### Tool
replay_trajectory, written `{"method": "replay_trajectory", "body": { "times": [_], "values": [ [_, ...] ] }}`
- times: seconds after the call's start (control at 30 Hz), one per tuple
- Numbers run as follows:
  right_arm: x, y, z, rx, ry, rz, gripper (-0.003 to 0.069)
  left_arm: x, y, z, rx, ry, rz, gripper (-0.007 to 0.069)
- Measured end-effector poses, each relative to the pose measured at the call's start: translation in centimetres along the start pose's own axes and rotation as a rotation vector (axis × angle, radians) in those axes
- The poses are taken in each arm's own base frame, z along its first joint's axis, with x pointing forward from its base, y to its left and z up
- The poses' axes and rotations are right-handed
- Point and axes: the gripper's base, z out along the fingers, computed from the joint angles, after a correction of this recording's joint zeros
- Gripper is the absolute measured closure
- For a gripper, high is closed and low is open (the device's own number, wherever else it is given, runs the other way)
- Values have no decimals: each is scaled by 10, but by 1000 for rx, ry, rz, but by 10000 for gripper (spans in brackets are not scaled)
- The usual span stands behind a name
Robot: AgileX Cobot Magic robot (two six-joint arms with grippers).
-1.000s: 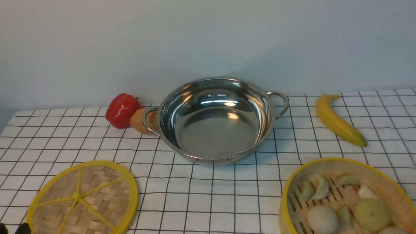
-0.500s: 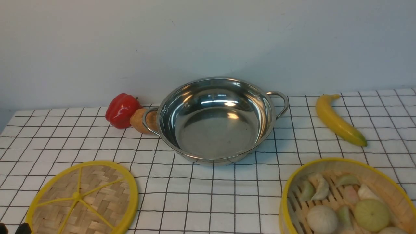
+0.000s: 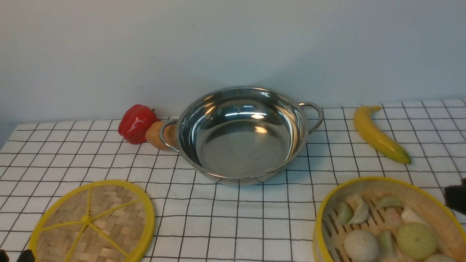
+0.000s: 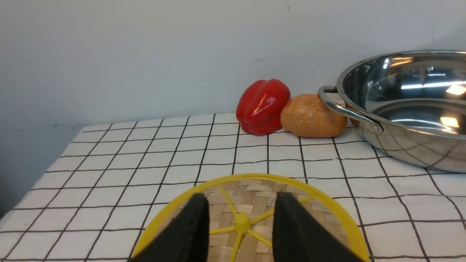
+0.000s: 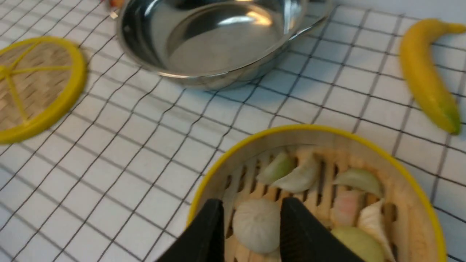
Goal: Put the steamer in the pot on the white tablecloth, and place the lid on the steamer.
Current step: 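Reach for and grasp the rim of the bamboo steamer holding the buns with the right gripper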
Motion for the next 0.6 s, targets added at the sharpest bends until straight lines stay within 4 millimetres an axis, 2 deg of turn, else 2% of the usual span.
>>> {"method": "replay_trajectory", "body": {
  "times": [0.1,0.23,0.4,0.5,0.57,0.6],
  "values": [
    [-8,-1,14,-49,38,-29,419,0,0,0,0,0,0,382],
    [-16,2,49,-112,175,-91,419,0,0,0,0,0,0,382],
    [-15,9,97,-88,381,-178,419,0,0,0,0,0,0,382],
    [-17,16,112,-86,424,-182,419,0,0,0,0,0,0,382],
    [-17,24,134,-61,480,-127,419,0,0,0,0,0,0,382],
    [-18,24,134,-56,476,-117,419,0,0,0,0,0,0,382]
  ]
}}
